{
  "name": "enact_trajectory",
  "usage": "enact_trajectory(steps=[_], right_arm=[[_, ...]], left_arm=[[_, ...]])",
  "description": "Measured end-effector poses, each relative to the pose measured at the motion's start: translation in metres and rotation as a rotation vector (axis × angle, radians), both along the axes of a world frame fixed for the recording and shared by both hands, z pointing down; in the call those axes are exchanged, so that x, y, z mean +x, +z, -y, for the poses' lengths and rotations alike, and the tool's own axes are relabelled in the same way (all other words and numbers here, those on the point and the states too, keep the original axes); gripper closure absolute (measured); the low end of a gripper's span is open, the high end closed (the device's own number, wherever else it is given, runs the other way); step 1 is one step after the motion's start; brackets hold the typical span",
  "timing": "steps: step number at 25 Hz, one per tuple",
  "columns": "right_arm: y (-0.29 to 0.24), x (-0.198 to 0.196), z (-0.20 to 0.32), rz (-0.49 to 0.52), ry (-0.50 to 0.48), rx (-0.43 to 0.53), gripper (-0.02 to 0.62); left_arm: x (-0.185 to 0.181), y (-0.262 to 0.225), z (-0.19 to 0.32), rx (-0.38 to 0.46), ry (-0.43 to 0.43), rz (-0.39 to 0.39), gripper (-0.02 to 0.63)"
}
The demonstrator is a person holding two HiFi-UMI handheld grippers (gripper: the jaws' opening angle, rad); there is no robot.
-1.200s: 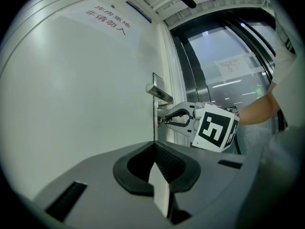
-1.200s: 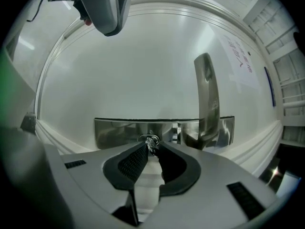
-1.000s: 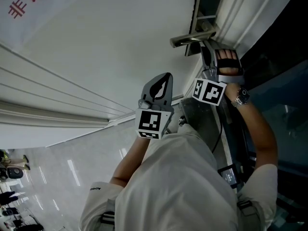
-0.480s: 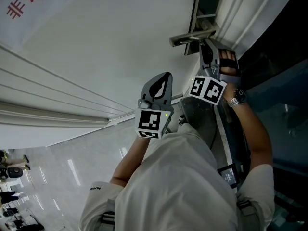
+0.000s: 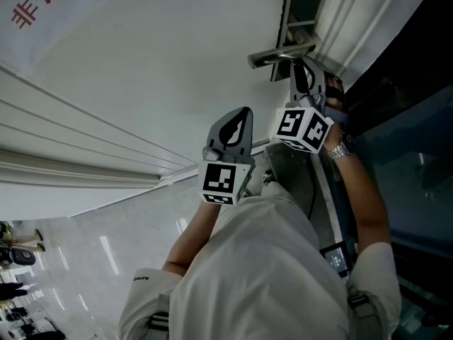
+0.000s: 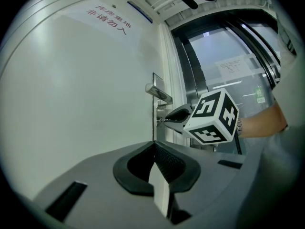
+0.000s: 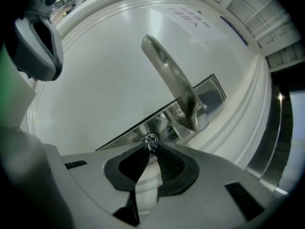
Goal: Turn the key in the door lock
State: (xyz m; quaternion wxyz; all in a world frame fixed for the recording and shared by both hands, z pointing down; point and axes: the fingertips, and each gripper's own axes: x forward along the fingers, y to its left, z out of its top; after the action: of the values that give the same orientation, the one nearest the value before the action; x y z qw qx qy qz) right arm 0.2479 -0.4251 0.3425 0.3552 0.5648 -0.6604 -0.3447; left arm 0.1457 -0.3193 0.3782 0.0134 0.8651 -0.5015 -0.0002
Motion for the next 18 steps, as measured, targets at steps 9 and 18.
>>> enact_trajectory(steps=[9,18], right_arm=[[-0.0023,0.0011,0.0005,0.140,0.019,-0.029,0.549],[-0.0013,0.0013,0.0000,0.303,0.013,-0.082,0.584]], left_arm=[[0.0000,0.0015,0.0006,-0.003,0.005,-0.002,0.598],[0.0008,-0.0015,-0.0010,0.004,0.012,-0.001,0.597]])
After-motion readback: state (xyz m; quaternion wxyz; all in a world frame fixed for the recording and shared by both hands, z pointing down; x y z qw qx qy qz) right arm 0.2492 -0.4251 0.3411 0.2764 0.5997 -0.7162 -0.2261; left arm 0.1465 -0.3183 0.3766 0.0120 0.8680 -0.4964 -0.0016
